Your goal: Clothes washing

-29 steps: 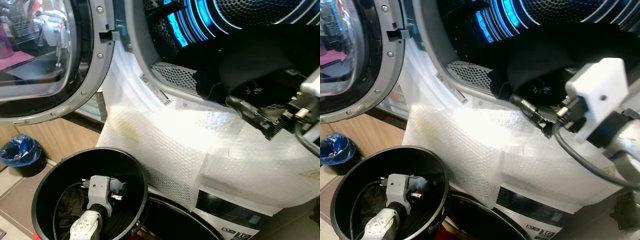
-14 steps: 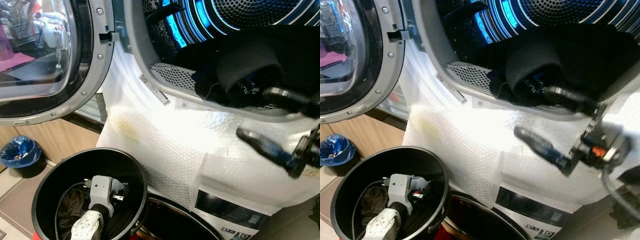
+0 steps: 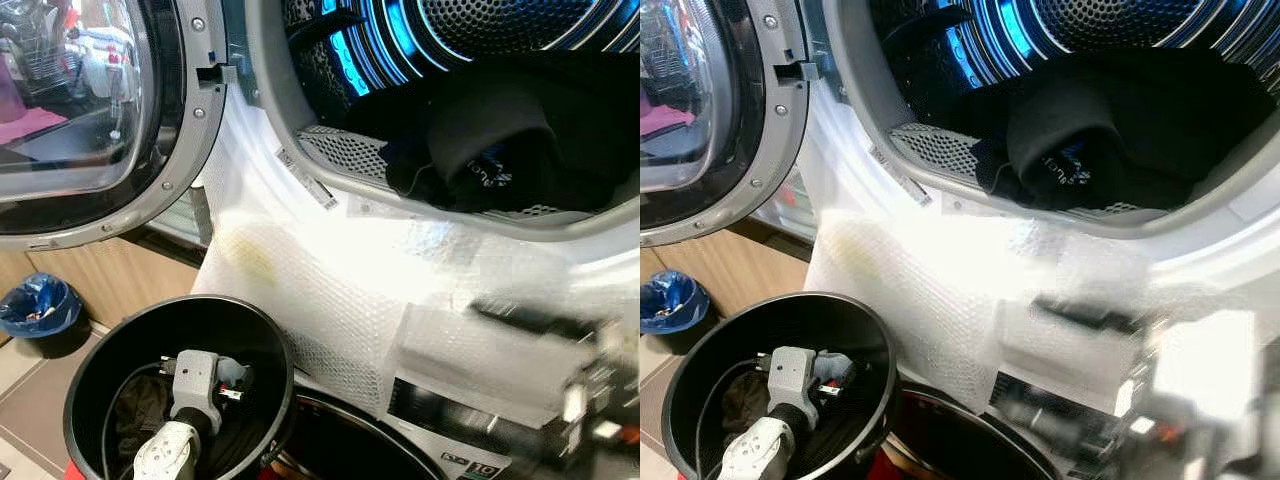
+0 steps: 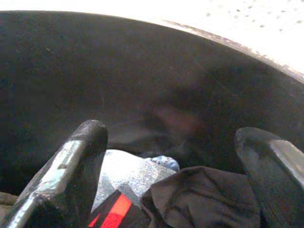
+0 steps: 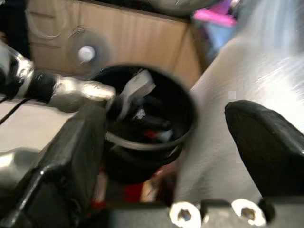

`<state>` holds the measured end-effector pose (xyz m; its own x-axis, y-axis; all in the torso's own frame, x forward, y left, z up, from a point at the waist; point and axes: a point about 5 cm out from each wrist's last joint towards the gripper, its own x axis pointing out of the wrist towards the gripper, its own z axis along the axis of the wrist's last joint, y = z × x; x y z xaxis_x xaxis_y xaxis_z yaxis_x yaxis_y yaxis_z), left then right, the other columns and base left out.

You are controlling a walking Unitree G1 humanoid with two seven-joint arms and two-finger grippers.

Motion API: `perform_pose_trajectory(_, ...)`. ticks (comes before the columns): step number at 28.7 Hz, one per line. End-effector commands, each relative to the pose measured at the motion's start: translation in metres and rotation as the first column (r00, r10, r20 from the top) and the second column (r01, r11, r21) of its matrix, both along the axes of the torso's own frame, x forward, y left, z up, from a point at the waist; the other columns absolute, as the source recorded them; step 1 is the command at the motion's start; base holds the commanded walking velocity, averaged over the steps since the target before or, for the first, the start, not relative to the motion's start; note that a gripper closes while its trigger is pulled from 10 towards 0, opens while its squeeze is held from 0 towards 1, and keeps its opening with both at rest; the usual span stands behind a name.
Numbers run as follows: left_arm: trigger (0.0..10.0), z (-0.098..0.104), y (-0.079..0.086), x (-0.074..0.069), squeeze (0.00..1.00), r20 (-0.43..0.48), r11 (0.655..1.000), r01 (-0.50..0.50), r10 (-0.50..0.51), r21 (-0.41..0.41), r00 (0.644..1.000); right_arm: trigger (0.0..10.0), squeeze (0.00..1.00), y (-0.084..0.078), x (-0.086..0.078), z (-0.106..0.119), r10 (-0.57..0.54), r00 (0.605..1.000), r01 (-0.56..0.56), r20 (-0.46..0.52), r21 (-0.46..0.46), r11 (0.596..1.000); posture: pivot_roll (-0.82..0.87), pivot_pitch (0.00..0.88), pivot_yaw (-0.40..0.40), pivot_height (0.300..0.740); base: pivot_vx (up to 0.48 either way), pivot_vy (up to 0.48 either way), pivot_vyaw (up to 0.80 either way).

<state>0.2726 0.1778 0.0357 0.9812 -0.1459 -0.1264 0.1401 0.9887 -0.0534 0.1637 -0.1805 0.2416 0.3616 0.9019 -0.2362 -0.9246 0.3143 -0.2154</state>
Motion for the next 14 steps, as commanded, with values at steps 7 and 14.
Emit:
perform_pose_trajectory(7,10.0,0.034,0.006,-0.01,0.0,0.183,0.998,-0.03,0.019,0.054,0.983,10.0,0.0,-0.002,0.007,-0.078,-0.074,0.972,0.042,-0.224,-0.145,0.989,-0.13,0.079,-0.024,0.74,0.0,0.0,0.0)
perform_pose_trajectory(14,10.0,0.06,0.0,-0.029,0.0,0.283,0.995,-0.022,-0.005,0.092,0.959,10.0,0.0,-0.014,0.007,-0.136,-0.183,0.919,0.114,-0.35,-0.209,0.971,-0.09,0.079,-0.025,0.74,0.0,0.0,0.0)
